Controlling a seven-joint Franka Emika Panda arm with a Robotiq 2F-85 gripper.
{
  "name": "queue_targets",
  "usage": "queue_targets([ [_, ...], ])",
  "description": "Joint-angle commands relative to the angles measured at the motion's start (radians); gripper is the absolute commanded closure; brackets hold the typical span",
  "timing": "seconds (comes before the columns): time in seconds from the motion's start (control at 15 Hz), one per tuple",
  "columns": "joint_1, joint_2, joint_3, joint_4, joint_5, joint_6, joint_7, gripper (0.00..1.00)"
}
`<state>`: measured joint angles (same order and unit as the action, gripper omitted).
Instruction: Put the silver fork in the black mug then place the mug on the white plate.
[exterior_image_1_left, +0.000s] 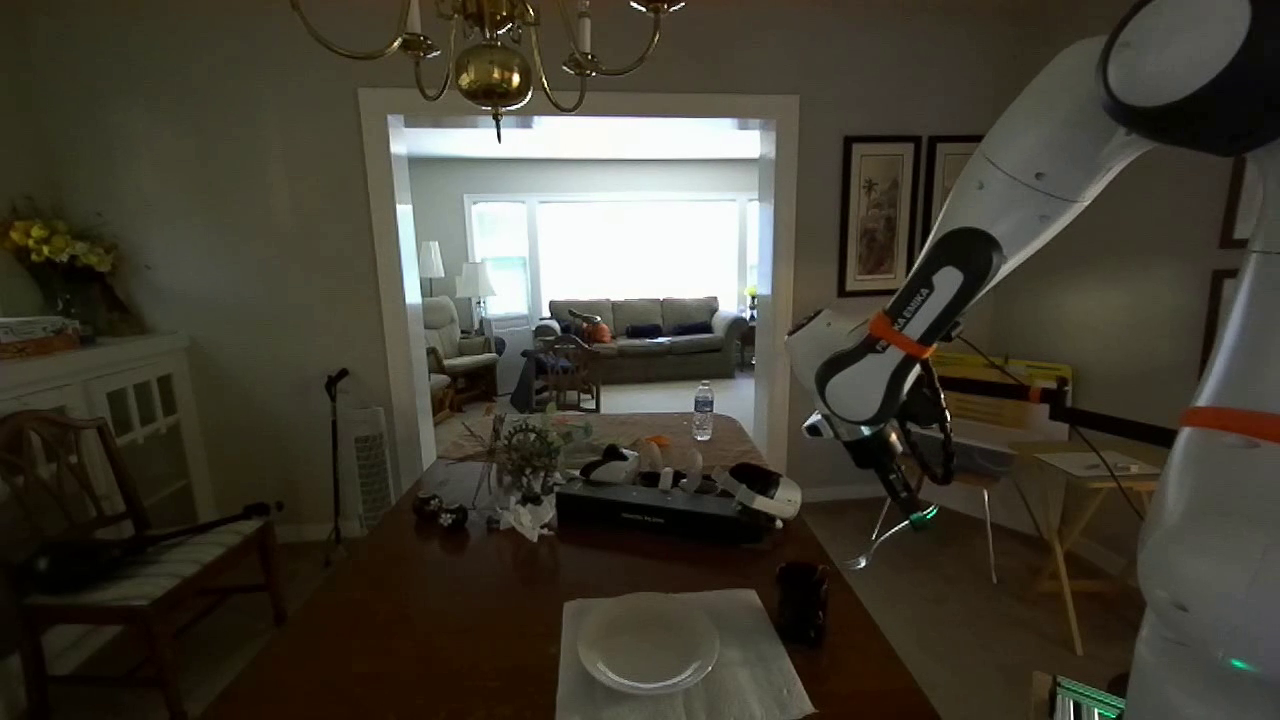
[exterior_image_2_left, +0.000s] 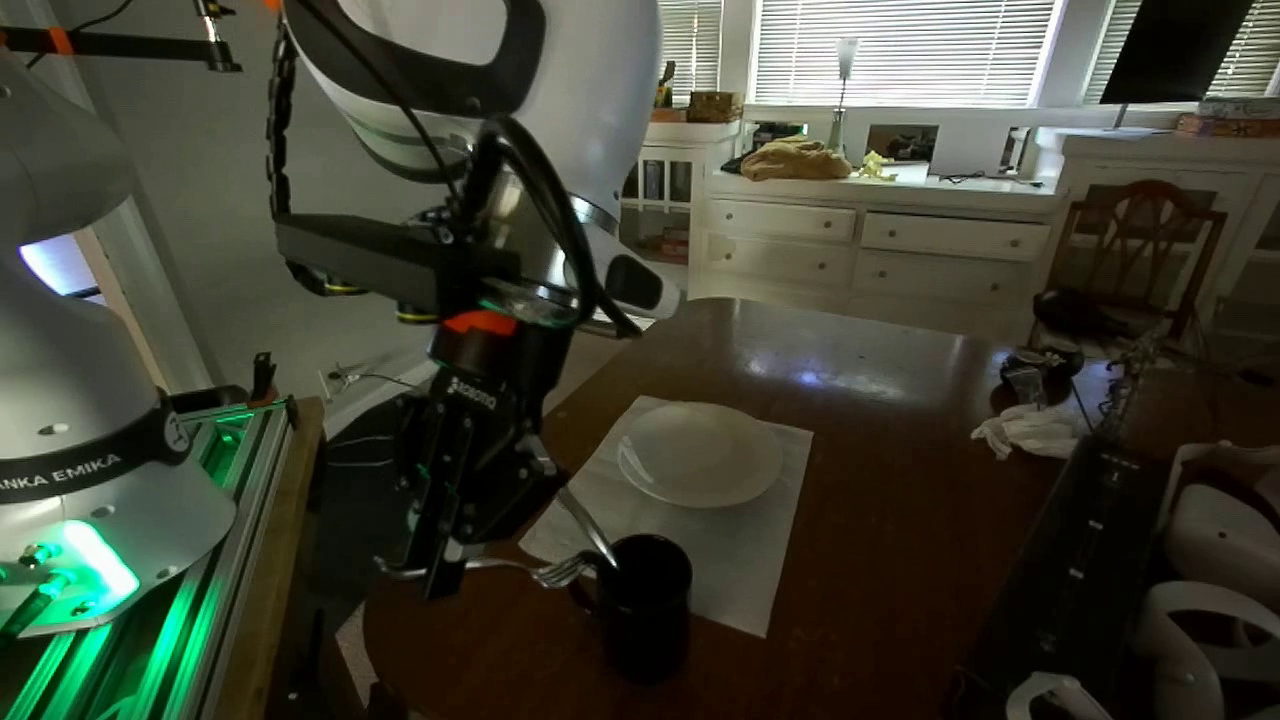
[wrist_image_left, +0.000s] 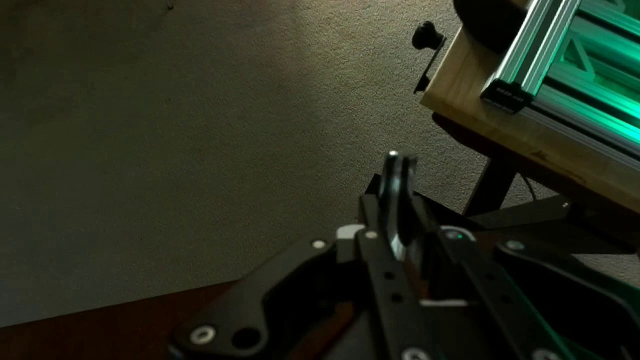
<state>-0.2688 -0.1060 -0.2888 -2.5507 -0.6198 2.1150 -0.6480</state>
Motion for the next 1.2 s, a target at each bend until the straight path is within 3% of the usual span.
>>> queue_targets([
  [0.0,0.004,0.108,0.007,0.074,-0.021,0.033,0.03,0.96],
  [0.53,0.022,0.246,0.048,0.185,-0.007,0.046,0.076,0.96],
  [1.13,0.038,0.342,0.094,0.232,0.0,0.036,0.106,0.96],
])
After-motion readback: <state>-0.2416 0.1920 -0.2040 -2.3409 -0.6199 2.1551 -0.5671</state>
